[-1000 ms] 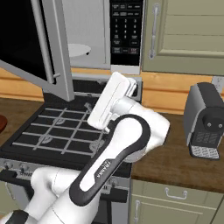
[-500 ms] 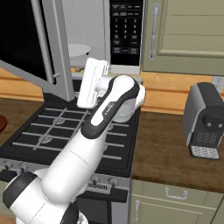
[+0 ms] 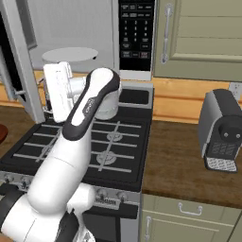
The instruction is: Open the microwave, place the bowl with waffle inside the microwave, then close the microwave door and turn it on.
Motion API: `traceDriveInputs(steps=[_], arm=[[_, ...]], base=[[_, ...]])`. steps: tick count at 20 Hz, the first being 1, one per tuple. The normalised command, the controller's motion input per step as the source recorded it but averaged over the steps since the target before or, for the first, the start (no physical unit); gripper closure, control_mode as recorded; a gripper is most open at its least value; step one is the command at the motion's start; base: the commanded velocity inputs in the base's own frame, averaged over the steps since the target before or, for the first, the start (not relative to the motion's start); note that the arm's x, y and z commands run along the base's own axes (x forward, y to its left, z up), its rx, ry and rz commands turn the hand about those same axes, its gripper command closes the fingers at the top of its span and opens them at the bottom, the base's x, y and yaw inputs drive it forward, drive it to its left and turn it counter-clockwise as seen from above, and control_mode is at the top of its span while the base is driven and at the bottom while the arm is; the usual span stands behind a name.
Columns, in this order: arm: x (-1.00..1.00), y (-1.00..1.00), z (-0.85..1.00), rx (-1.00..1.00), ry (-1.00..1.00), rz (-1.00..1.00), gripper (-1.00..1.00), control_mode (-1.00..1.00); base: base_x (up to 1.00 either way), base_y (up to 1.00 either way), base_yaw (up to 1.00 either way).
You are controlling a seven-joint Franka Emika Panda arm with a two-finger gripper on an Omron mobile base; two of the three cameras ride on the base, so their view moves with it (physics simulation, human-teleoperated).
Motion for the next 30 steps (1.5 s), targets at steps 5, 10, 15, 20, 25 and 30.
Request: traceDriveInputs(steps=[5, 10, 15, 20, 25, 30], arm=[[-1.0, 1.0, -0.13, -0.14, -0.24, 0.22, -1.0, -1.0], [-0.98, 1.0, -0.05, -0.14, -0.23, 0.15, -1.0, -1.0], [-0.29, 1.0, -0.01, -0.03, -0.17, 0.0, -1.0, -1.0], [0.33, 0.12, -0.51, 0.0, -0.03, -0.08, -1.0, -1.0], [0.9, -0.73, -1.0, -0.06, -0.02, -0.01, -1.0, -1.0], [1.0, 0.68, -0.85, -0.18, -0.03, 0.0, -1.0, -1.0]], base=[[0.0, 0.0, 0.0], [0.0, 0.0, 0.0], [0.0, 0.0, 0.0], [0.0, 0.0, 0.0], [0.0, 0.0, 0.0], [0.0, 0.0, 0.0]])
